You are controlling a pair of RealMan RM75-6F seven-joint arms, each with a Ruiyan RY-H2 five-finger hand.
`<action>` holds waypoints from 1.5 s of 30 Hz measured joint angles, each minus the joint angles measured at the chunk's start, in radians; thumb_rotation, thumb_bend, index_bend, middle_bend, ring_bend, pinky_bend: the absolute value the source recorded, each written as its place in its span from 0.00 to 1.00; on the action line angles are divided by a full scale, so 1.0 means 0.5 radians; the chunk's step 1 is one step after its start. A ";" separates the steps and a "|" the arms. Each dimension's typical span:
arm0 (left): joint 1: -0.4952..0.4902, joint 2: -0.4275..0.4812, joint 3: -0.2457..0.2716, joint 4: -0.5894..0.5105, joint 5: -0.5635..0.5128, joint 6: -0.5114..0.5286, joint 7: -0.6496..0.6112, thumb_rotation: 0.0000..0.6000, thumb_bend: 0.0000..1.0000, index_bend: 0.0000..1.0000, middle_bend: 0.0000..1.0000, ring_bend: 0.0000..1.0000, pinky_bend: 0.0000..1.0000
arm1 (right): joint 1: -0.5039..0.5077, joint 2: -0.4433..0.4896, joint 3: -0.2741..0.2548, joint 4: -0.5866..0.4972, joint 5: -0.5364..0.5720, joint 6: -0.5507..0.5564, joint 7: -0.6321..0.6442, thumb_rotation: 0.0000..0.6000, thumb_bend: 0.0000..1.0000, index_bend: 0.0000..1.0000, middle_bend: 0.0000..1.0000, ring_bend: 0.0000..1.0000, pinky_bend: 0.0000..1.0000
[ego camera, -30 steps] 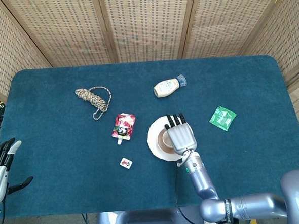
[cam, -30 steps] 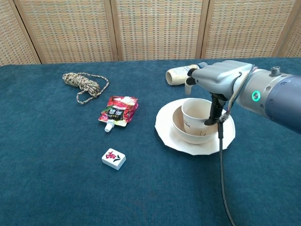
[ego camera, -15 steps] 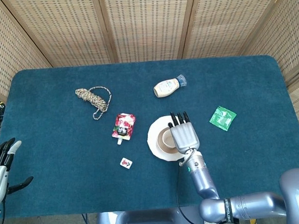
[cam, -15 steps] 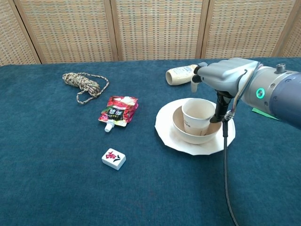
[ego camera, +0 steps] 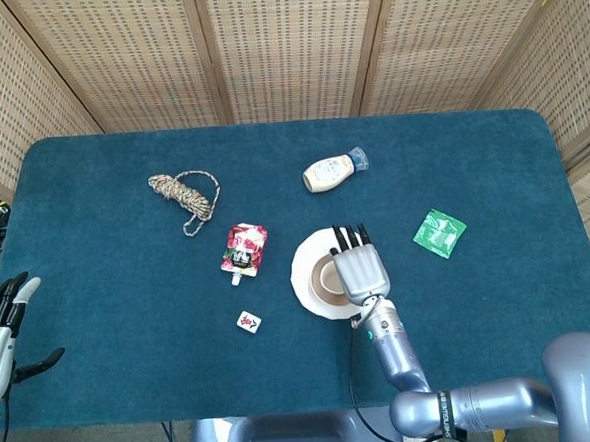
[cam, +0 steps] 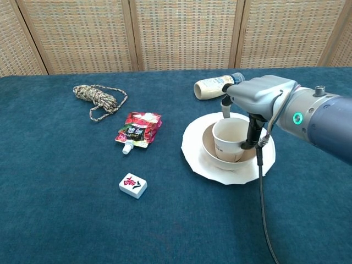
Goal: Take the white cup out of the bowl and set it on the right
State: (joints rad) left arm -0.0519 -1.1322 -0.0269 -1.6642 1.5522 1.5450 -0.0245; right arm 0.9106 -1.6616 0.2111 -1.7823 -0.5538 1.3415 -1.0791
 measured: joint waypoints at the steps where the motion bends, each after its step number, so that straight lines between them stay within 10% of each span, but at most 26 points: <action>1: 0.000 0.000 0.000 0.001 0.000 -0.001 -0.001 1.00 0.03 0.00 0.00 0.00 0.00 | -0.001 -0.007 -0.004 0.012 -0.021 0.005 0.010 1.00 0.37 0.46 0.05 0.00 0.15; 23: 0.005 0.000 0.004 -0.008 0.012 0.016 0.023 1.00 0.03 0.00 0.00 0.00 0.00 | -0.144 0.440 0.141 -0.254 -0.105 0.319 0.040 1.00 0.37 0.47 0.06 0.00 0.16; 45: 0.001 -0.020 0.012 -0.013 0.010 -0.004 0.092 1.00 0.03 0.00 0.00 0.00 0.00 | -0.440 0.488 -0.094 0.184 0.014 -0.037 0.447 1.00 0.33 0.43 0.02 0.00 0.12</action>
State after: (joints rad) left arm -0.0516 -1.1423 -0.0208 -1.6709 1.5573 1.5430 0.0214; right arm 0.6905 -1.4178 0.1643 -1.6903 -0.5466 1.3229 -0.8556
